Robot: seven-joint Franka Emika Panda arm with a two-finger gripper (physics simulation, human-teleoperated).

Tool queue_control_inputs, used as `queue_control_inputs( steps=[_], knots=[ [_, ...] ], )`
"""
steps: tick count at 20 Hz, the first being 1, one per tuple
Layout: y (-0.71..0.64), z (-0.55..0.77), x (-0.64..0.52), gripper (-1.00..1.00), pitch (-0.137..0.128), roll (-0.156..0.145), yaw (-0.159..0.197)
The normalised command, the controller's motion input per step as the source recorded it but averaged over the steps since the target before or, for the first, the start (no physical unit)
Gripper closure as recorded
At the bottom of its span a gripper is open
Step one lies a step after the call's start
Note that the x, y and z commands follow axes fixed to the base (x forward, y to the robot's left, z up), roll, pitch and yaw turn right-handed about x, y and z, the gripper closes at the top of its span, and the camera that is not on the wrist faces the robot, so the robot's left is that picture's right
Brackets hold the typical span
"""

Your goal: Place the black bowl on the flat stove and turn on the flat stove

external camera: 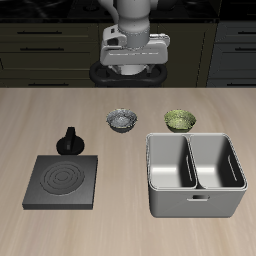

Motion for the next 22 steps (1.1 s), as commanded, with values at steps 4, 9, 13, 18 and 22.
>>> queue_control_inputs(
  steps=[4, 9, 13, 18, 22],
  knots=[
    [-0.06, -0.42, 0.18, -1.00, 0.077, -0.029, -0.044],
    [0.03, -0.39, 0.11, -1.00, 0.016, -0.027, -0.006],
    [0.03, -0.41, -0.02, -1.00, 0.008, 0.007, -0.014],
    [0.09, -0.28, 0.04, -1.00, 0.015, 0.016, -0.017],
    [0.09, -0.31, 0.02, -1.00, 0.027, 0.015, -0.051]
  ],
)
